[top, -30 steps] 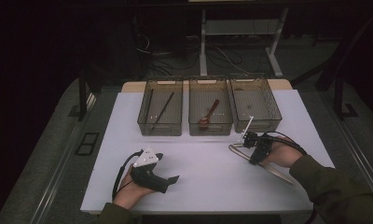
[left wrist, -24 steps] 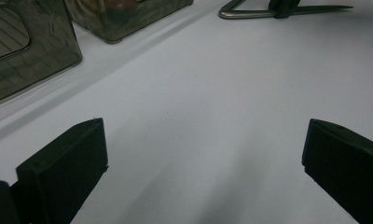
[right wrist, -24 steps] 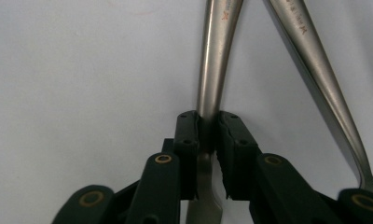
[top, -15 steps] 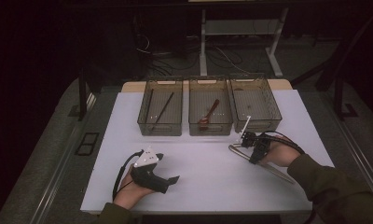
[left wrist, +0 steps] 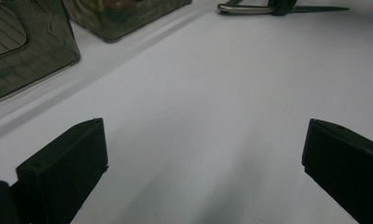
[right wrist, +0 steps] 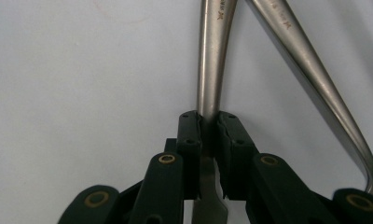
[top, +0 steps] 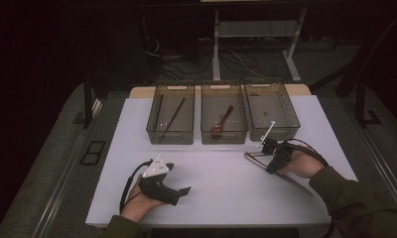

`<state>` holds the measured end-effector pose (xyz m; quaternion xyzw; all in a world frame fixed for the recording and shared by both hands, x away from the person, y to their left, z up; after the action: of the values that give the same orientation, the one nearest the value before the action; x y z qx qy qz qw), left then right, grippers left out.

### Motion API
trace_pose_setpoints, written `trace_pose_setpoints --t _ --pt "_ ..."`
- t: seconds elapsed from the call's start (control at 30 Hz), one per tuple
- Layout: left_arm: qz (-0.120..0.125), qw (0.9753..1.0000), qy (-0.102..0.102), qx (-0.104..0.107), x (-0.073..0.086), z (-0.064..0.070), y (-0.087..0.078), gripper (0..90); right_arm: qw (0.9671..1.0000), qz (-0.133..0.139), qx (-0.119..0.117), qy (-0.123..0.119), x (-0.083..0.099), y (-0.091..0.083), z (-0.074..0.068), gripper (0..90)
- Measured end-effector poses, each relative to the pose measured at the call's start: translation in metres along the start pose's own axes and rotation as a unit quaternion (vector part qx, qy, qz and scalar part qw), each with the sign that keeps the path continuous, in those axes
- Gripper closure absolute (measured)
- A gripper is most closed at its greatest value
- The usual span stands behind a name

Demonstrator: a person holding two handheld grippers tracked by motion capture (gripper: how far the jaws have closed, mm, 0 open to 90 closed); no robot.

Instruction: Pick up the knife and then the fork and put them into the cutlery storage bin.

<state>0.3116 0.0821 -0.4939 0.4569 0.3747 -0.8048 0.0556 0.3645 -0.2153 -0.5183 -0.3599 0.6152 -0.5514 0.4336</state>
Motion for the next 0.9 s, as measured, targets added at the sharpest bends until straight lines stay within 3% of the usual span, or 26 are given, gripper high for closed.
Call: trace_pose_setpoints --t 0.33,0.67,0.9 --pt "-0.001 1.0 -0.001 0.001 0.0 0.0 0.0 0.0 0.9976 0.06 0.003 0.036 0.003 -0.013 0.007 79.3" --pt "-0.001 1.0 -0.001 0.001 0.0 0.0 0.0 0.0 0.9904 0.124 0.011 0.059 0.001 -0.033 0.015 79.3" --pt "-0.001 1.0 -0.002 0.001 0.0 0.0 0.0 0.0 0.9814 0.173 0.019 0.081 0.0 -0.047 0.024 79.3"
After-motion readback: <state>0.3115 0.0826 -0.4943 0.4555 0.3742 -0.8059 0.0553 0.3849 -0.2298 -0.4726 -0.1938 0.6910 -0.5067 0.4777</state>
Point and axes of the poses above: each handheld gripper's, and its own axes: y roughly forward along the jaws, x roughly out of its underside, z roughly to its right, the point moved 10 cm from there along y, roughly forward along the jaws, and after that the axes turned 14 degrees about -y, right-handed, at the moved point
